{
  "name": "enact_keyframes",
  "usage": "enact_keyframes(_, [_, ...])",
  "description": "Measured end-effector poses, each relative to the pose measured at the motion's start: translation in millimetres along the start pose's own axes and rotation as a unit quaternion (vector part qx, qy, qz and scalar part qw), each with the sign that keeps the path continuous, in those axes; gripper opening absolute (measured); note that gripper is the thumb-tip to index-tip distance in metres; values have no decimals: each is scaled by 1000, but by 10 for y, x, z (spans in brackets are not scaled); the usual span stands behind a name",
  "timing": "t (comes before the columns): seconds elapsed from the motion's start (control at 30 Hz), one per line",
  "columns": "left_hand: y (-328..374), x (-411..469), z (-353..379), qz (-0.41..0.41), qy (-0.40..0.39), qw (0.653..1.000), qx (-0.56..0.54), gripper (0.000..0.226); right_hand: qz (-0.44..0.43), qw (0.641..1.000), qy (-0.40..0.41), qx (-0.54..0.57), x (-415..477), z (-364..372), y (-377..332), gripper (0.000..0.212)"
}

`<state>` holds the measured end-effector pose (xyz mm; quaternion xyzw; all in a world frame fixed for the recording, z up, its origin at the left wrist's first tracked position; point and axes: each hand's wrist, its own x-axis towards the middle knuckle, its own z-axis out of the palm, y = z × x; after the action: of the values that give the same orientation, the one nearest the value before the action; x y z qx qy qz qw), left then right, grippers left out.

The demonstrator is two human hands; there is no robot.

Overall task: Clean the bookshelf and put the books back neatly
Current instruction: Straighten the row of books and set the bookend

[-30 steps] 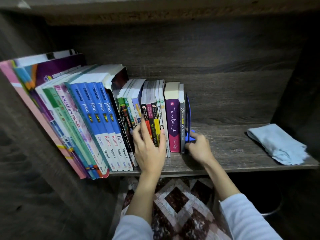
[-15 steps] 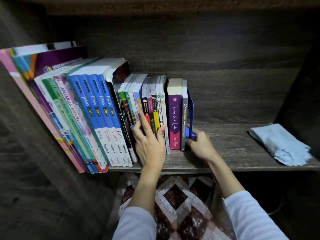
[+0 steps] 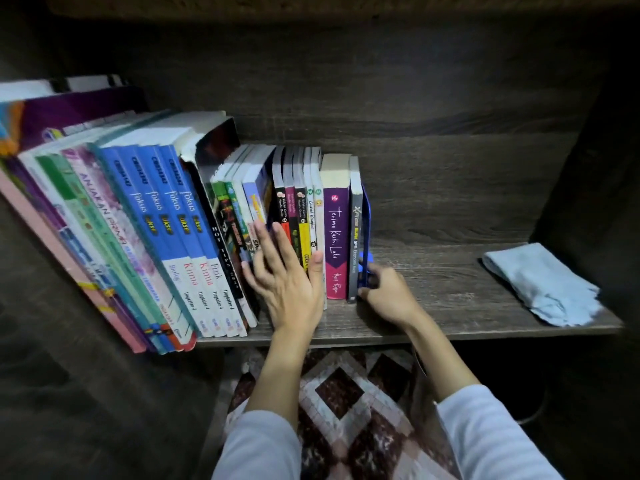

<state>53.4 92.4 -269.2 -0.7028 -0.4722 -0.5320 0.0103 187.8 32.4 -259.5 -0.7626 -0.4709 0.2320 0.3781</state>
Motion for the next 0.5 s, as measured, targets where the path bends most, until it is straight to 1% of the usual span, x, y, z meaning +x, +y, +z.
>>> enact_keyframes(0.13, [-126,-168,-51,31,-21,999,18,72,11,1000,-11,17,-26,-20,-5,58])
enact_keyframes(0.2, [-95,-188,-81,16,-10,1000,7,73,19,1000,-9,23,-40,-20,-50,57])
enact_keyframes(0.27, [-13,-184,-121,-11,14,1000,-11,70,32,999,-4,28,-49,-5,-97,65])
enact_keyframes(0.33, [59,-183,-150,-17,10,999,-47,64,40,999,7,16,-73,11,-136,71])
enact_keyframes(0.43, [162,-166,-202,-26,-23,990,-134,52,35,999,22,-1,-108,23,-156,57])
enact_keyframes(0.5, [231,-149,-231,-53,-37,982,-177,47,32,999,25,-5,-105,18,-134,52])
